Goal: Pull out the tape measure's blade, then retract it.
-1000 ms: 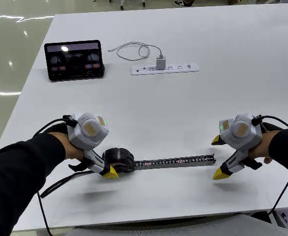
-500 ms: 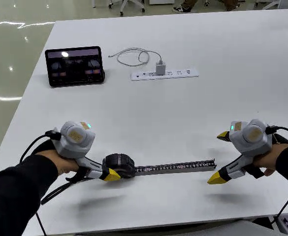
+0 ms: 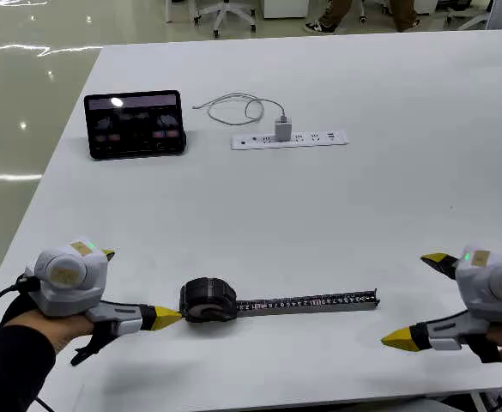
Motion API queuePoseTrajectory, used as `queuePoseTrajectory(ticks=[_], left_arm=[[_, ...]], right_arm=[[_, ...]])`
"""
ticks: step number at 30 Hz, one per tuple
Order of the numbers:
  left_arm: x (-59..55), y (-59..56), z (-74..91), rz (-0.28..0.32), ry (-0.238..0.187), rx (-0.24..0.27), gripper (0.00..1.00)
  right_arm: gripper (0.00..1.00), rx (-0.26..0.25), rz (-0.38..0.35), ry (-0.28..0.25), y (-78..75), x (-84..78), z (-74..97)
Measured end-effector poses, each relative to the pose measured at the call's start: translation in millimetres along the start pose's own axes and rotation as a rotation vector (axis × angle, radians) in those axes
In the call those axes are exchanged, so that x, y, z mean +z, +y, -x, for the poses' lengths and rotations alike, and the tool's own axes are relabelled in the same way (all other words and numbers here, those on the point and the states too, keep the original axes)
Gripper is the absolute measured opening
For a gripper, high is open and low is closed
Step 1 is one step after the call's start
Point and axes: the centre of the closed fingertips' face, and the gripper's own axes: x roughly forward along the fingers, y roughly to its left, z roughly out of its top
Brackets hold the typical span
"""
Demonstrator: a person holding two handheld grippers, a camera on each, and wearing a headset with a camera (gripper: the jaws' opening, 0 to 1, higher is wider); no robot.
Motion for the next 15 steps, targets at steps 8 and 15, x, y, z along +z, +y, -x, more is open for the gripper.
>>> queuePoseTrajectory(ticks=[8, 15], left_arm=[[-17.3, -12.0, 26.4, 0.067, -0.040, 0.057, 1.00], [-19.2, -19.1, 46.6, 0.098, -0.078, 0.080, 1.00]], right_arm=[[1.00, -0.059, -0.099, -0.036, 3.3, -16.1, 27.8], [1.00, -0.114, -0.082, -0.045, 6.4, -16.7, 50.7]])
